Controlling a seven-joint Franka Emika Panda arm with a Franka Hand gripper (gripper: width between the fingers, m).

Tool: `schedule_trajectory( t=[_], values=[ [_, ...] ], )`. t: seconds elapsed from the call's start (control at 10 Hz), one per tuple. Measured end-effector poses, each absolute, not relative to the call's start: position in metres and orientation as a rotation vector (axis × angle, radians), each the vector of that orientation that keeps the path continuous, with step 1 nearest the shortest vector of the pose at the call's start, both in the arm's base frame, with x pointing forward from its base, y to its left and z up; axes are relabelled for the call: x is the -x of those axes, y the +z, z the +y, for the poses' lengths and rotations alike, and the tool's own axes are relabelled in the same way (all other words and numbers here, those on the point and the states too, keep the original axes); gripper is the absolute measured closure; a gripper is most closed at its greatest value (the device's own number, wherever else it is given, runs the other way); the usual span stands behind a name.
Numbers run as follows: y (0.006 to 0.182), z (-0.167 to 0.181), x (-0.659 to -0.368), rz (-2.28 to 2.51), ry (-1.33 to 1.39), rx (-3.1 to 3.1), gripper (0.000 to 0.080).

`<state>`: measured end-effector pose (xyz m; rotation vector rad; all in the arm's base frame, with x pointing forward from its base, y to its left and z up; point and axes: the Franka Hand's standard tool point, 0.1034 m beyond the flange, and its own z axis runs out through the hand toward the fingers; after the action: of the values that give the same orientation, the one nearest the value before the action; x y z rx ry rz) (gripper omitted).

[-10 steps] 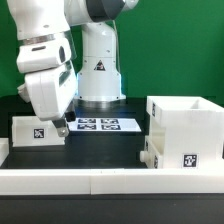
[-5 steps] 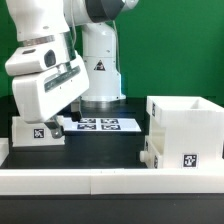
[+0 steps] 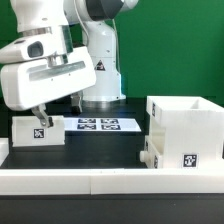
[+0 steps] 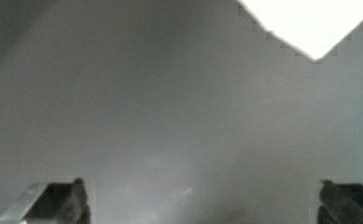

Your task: Assemble drawer

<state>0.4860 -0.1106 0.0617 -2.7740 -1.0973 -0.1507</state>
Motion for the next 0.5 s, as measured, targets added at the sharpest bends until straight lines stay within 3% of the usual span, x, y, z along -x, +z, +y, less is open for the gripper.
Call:
schedule_trajectory(
  t=[0.4, 0.5],
  values=[
    [0.063, -0.128, -0.452, -0.700, -0.149, 2.919, 0.0151],
    [0.063, -0.125, -0.455, -0.613, -0.142, 2.932, 0.0151]
  ],
)
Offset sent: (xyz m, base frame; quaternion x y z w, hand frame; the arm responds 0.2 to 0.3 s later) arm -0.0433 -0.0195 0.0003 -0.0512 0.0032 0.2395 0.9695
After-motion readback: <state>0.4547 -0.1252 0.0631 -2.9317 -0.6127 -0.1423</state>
